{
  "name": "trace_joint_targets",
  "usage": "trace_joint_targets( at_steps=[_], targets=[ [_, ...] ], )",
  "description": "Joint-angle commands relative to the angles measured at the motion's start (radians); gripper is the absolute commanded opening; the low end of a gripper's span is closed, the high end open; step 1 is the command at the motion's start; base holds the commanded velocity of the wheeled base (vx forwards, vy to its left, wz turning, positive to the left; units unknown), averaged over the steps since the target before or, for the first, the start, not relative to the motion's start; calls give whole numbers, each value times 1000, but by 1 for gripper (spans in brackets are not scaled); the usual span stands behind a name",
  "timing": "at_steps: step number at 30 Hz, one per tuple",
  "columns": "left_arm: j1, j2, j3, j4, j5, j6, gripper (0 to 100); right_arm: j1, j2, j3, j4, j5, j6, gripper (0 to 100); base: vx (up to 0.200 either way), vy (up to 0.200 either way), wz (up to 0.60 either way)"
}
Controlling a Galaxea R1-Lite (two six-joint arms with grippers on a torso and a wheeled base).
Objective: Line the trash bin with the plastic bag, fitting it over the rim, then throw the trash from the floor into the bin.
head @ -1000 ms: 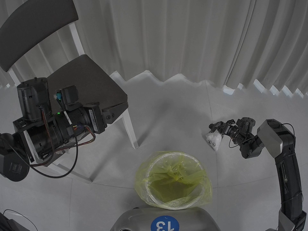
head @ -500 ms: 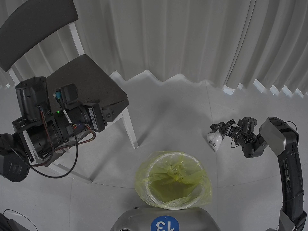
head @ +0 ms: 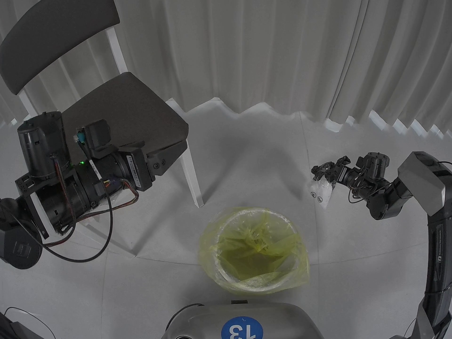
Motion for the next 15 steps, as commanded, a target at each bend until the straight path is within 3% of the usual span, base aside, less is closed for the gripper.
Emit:
trace_joint_targets(
  at_steps=[1, 3, 15],
  targets=[
    [2, 6, 7, -2, 3, -4, 100, 38, -117, 62, -3, 2, 0, 0, -200, 0, 0],
    [-1, 11, 18, -20, 3, -6, 100, 56, -147, 90, -7, 2, -2, 0, -200, 0, 0],
    [-4, 131, 47, -224, 9, -9, 100, 196, -328, 261, -115, -12, -6, 0, 0, 0, 0]
  ],
)
